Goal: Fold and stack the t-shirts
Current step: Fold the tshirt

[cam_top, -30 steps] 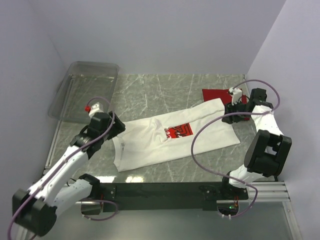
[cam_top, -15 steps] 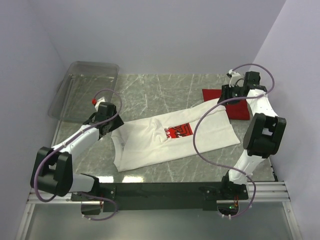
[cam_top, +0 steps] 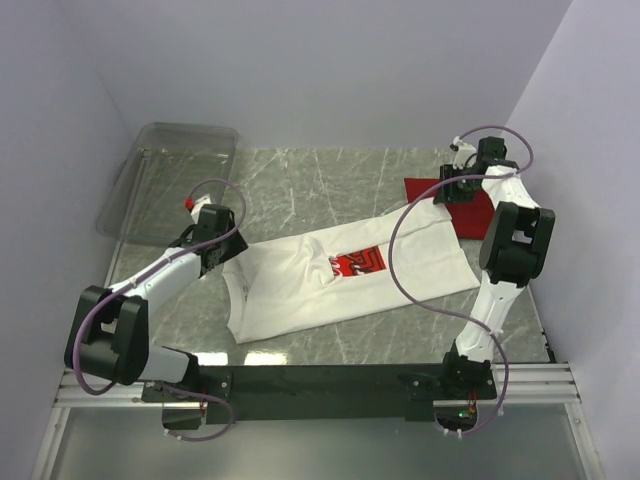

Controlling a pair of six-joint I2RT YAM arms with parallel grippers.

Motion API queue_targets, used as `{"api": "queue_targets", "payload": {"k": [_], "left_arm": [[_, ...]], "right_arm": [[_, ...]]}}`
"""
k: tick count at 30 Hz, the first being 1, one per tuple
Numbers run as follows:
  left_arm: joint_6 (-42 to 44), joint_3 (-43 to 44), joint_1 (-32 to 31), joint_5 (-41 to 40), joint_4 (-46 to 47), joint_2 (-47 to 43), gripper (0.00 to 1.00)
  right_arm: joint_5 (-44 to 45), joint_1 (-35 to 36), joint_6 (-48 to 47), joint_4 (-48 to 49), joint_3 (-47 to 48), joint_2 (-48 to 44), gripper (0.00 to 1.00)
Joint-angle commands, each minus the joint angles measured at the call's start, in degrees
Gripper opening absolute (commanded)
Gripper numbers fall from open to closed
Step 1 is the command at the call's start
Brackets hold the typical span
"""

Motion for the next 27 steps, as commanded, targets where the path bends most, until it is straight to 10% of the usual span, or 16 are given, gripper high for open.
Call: {"api": "queue_targets", "payload": {"k": [1,19,27], "left_arm": [[0.73,1.45,0.19,-1.59,1.93,0.86,0.54],[1.17,2.06,0.19,-2.12,2.37,3.76,0.54],[1.60,3.03,0.19,-2.73,2.37,5.52,0.50]], "right_arm": [[0.03,0.89,1.24,-0.81,4.70,1.84,0.53],[-2.60,1.33,0.54,-3.63,10.07,9.58,0.52],[-3.31,0.28,0.80,0.14,6.48,4.14,0.19]]}}
